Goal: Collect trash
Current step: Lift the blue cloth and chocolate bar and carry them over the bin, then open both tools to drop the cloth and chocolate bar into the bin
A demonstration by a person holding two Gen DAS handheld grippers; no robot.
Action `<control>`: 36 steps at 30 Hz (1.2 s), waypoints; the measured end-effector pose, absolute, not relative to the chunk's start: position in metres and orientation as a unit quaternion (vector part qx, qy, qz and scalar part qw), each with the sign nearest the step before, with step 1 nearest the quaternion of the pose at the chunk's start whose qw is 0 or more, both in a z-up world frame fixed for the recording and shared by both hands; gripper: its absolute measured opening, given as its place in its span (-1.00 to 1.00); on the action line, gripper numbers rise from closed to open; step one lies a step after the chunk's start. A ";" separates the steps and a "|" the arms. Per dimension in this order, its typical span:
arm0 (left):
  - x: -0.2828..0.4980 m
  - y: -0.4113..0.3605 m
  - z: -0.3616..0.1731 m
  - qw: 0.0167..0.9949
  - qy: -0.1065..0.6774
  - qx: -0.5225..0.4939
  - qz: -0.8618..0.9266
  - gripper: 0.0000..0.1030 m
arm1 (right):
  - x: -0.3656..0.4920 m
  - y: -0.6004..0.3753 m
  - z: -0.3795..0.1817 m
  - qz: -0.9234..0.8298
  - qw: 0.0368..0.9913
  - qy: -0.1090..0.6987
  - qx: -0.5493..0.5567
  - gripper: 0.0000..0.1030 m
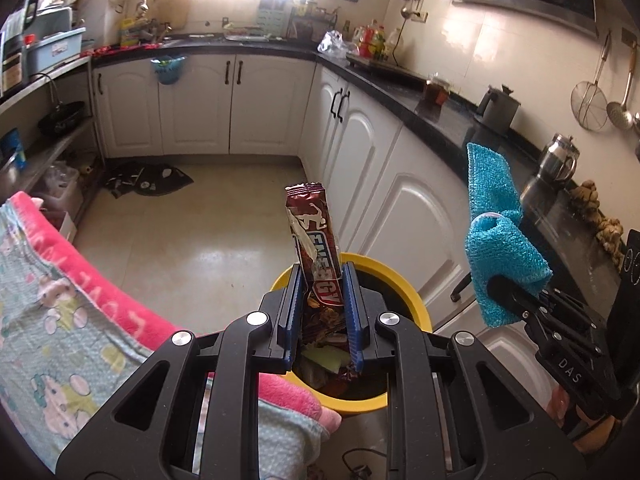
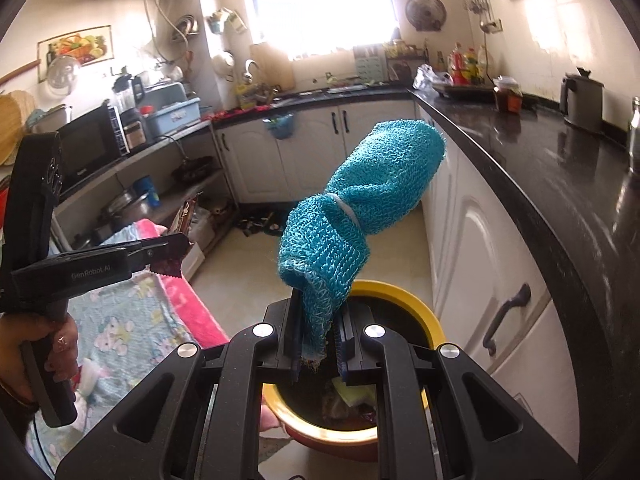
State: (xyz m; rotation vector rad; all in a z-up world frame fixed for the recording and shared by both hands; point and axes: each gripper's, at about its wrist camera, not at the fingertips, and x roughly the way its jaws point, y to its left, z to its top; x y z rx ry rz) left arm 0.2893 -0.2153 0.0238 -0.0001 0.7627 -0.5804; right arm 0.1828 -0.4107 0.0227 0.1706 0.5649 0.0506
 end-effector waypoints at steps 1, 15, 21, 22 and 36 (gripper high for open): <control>0.291 -0.218 0.021 0.886 0.370 0.001 -0.280 -0.73 | 0.184 -0.413 0.020 0.023 0.955 0.281 0.087 -0.75; 0.333 -0.256 -0.040 0.847 0.439 -0.009 -0.300 -0.72 | 0.219 -0.429 -0.066 0.018 0.916 0.386 0.111 -0.73; 0.338 -0.264 -0.056 0.836 0.458 -0.007 -0.303 -0.71 | 0.226 -0.432 -0.092 0.024 0.905 0.407 0.126 -0.55; 0.340 -0.265 -0.058 0.835 0.461 -0.006 -0.302 -0.68 | 0.227 -0.434 -0.096 0.021 0.902 0.412 0.130 -0.30; 0.313 -0.205 -0.027 0.879 0.408 -0.009 -0.246 0.52 | 0.217 -0.435 -0.076 -0.002 0.914 0.381 0.140 0.03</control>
